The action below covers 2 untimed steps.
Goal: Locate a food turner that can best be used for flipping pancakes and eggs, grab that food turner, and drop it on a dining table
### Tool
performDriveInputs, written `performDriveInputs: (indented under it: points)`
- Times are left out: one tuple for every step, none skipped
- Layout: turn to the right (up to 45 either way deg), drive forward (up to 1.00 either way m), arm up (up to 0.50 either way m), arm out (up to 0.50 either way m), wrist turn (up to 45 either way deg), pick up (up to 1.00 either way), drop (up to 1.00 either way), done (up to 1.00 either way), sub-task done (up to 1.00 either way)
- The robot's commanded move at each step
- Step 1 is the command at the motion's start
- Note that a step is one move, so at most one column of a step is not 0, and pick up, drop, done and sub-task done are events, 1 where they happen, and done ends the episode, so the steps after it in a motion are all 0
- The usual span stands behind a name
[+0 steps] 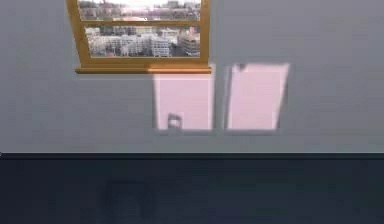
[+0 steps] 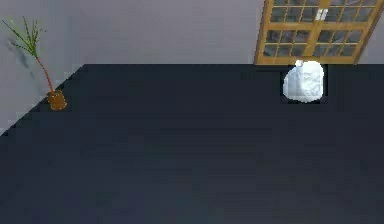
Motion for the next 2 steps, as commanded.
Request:
performDriveInputs:
  points:
    - [-45.0,0.0,0.0,0.0,0.0,0.0,0.0,0.0,0.0]
    - [-45.0,0.0,0.0,0.0,0.0,0.0,0.0,0.0,0.0]
